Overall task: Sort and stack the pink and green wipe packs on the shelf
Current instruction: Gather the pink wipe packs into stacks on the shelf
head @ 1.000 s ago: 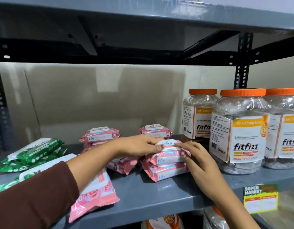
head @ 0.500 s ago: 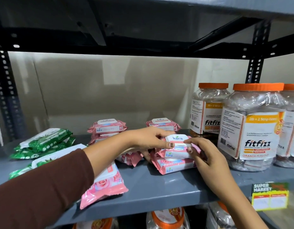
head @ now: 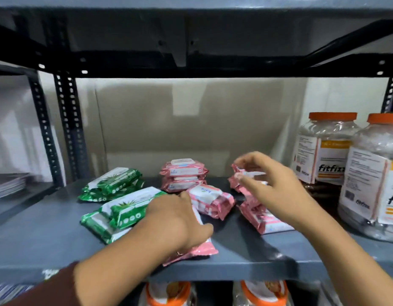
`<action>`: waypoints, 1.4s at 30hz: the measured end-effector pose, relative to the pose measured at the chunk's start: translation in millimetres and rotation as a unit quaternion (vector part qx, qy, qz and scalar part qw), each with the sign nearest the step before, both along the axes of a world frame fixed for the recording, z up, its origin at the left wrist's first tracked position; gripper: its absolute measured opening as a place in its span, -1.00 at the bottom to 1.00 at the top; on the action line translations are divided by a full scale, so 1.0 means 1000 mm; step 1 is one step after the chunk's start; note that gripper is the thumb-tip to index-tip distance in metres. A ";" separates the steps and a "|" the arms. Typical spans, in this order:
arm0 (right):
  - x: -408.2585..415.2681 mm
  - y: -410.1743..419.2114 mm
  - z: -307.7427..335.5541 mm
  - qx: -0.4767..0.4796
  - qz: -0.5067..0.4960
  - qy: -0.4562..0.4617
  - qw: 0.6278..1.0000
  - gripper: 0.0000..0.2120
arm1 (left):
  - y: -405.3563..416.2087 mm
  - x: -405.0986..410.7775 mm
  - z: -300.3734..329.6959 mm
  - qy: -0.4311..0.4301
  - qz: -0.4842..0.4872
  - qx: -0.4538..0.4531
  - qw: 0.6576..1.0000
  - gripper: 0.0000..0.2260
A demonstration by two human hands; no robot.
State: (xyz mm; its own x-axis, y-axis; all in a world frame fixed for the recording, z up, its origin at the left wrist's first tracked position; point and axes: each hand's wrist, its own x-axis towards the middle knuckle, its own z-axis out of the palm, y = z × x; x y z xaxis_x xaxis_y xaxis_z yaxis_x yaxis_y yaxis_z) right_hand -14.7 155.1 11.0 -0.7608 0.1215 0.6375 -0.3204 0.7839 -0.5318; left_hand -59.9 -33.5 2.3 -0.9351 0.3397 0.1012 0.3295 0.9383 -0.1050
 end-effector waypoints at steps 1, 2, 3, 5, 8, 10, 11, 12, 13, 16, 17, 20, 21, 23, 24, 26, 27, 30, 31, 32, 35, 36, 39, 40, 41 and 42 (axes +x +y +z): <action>-0.015 -0.008 0.007 0.030 -0.002 -0.061 0.998 -0.79 | 0.000 0.000 0.001 -0.020 -0.001 -0.003 1.000 -0.25; -0.030 -0.015 0.013 0.064 -0.007 -0.120 0.991 -0.74 | 0.000 0.000 0.003 -0.039 -0.002 -0.003 0.999 -0.25; -0.046 -0.021 0.016 0.098 -0.013 -0.178 0.979 -0.68 | -0.002 0.001 0.002 -0.052 -0.004 0.001 0.999 -0.24; -0.073 -0.031 0.019 0.162 -0.018 -0.276 0.947 -0.54 | -0.009 0.007 0.004 -0.059 -0.012 0.013 0.998 -0.28; -0.102 -0.035 0.017 0.248 -0.018 -0.364 0.898 -0.40 | -0.034 0.018 0.015 -0.069 -0.024 0.043 0.996 -0.44; -0.111 -0.033 0.016 0.264 -0.019 -0.378 0.887 -0.39 | -0.065 0.023 0.030 -0.083 -0.026 0.102 0.991 -0.53; -0.112 -0.030 0.014 0.261 -0.017 -0.375 0.889 -0.39 | -0.083 0.024 0.039 -0.081 -0.026 0.142 0.986 -0.56; -0.114 -0.031 0.015 0.260 -0.009 -0.371 0.892 -0.40 | -0.104 0.021 0.047 -0.071 -0.017 0.185 0.980 -0.57; -0.114 -0.030 0.014 0.251 0.002 -0.369 0.895 -0.41 | -0.122 0.016 0.053 -0.059 -0.007 0.218 0.974 -0.57; -0.112 -0.029 0.010 0.226 0.039 -0.371 0.900 -0.44 | -0.168 -0.005 0.060 -0.030 0.051 0.253 0.966 -0.60; -0.111 -0.031 0.010 0.223 0.045 -0.372 0.900 -0.44 | -0.180 -0.014 0.057 -0.029 0.076 0.253 0.964 -0.59; -0.113 -0.038 0.009 0.209 0.071 -0.368 0.903 -0.42 | -0.207 -0.040 0.036 -0.040 0.142 0.232 0.961 -0.43; -0.114 -0.041 0.008 0.203 0.079 -0.365 0.905 -0.43 | -0.212 -0.048 0.026 -0.049 0.157 0.230 0.959 -0.45; -0.115 -0.048 0.006 0.196 0.095 -0.363 0.906 -0.43 | -0.219 -0.060 0.007 -0.066 0.175 0.238 0.953 -0.50; -0.116 -0.051 0.005 0.196 0.101 -0.362 0.906 -0.43 | -0.222 -0.065 0.000 -0.073 0.180 0.240 0.951 -0.53; -0.118 -0.059 0.005 0.198 0.110 -0.364 0.904 -0.42 | -0.226 -0.073 -0.008 -0.082 0.186 0.242 0.949 -0.58; -0.119 -0.062 0.005 0.199 0.113 -0.364 0.903 -0.42 | -0.227 -0.076 -0.010 -0.082 0.186 0.245 0.948 -0.58; -0.121 -0.070 0.005 0.202 0.118 -0.361 0.903 -0.42 | -0.222 -0.084 -0.012 -0.050 0.173 0.260 0.949 -0.42; -0.121 -0.071 0.005 0.204 0.120 -0.360 0.902 -0.42 | -0.215 -0.083 -0.012 -0.003 0.155 0.250 0.956 -0.38; -0.121 -0.072 0.005 0.204 0.121 -0.359 0.902 -0.42 | -0.205 -0.081 -0.010 0.053 0.112 0.237 0.963 -0.37; -0.119 -0.071 0.005 0.188 0.134 -0.368 0.901 -0.45 | -0.169 -0.071 -0.002 0.085 -0.104 0.204 0.970 -0.36; -0.118 -0.068 0.006 0.182 0.135 -0.375 0.899 -0.46 | -0.158 -0.071 -0.001 0.060 -0.140 0.185 0.971 -0.36; -0.112 -0.056 0.009 0.178 0.128 -0.396 0.892 -0.47 | -0.139 -0.077 -0.004 -0.008 -0.132 0.142 0.981 -0.43; -0.107 -0.054 0.012 0.181 0.116 -0.400 0.891 -0.48 | -0.136 -0.077 -0.004 -0.012 -0.122 0.135 0.983 -0.46; -0.102 -0.054 0.015 0.186 0.101 -0.402 0.891 -0.50 | -0.134 -0.075 -0.003 0.001 -0.121 0.132 0.984 -0.49; -0.098 -0.055 0.017 0.198 0.076 -0.401 0.891 -0.53 | -0.132 -0.073 -0.004 0.025 -0.130 0.135 0.982 -0.53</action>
State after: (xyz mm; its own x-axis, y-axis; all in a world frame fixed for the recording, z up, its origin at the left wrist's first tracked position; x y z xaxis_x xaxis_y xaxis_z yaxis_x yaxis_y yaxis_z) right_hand -112.4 99.9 28.3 -0.9796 -0.1355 -0.1485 -0.0802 0.9407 -0.3295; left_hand -132.4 -165.1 -1.5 -0.8113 0.5211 0.2650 0.5630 0.8185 0.1142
